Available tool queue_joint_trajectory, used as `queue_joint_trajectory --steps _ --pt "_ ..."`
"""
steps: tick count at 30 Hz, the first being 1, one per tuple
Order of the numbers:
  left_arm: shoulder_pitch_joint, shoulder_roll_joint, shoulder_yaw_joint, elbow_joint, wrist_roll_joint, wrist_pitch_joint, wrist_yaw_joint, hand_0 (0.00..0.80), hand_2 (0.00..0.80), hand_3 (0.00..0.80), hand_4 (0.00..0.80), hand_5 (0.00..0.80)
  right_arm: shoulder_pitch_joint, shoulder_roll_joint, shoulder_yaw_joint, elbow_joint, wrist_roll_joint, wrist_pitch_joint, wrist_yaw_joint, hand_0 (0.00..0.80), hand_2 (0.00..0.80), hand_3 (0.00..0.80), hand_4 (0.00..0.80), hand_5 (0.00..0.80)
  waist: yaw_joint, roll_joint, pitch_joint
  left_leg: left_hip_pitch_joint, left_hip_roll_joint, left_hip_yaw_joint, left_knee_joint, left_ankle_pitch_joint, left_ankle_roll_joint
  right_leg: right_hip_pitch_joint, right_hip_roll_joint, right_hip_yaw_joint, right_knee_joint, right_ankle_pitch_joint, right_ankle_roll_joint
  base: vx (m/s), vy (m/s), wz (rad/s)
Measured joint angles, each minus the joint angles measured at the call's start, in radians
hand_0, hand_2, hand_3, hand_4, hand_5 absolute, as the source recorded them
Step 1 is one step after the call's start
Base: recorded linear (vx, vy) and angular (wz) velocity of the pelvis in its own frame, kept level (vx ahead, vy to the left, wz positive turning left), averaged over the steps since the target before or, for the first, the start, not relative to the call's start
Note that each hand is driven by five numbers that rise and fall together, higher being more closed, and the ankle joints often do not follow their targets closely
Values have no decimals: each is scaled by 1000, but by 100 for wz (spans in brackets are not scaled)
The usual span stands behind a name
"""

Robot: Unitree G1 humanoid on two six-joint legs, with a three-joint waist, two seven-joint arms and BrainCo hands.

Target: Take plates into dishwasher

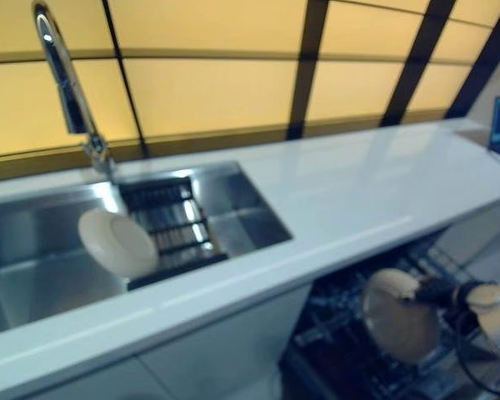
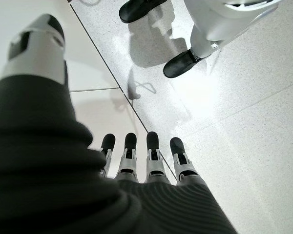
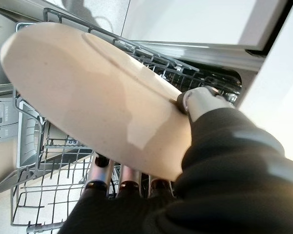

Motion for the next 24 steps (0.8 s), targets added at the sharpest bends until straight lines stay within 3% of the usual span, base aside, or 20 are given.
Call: queue_joint_trajectory --steps 12,24 --pt "7 -30 3 -24 -89 -61 27 0 0 0 0 0 5 130 70 2 -193 -21 -109 800 800 800 800 800 7 37 19 -4 1 -12 0 0 0 -1 0 -7 0 0 0 -13 -2 1" --pt "-6 -43 0 -61 -92 -65 28 0 0 0 0 0 -24 237 172 145 -274 -49 -244 800 800 800 800 800 55 65 25 -20 2 -40 1 3 0 -6 -3 -34 -1 -1 -6 -12 -3 6"
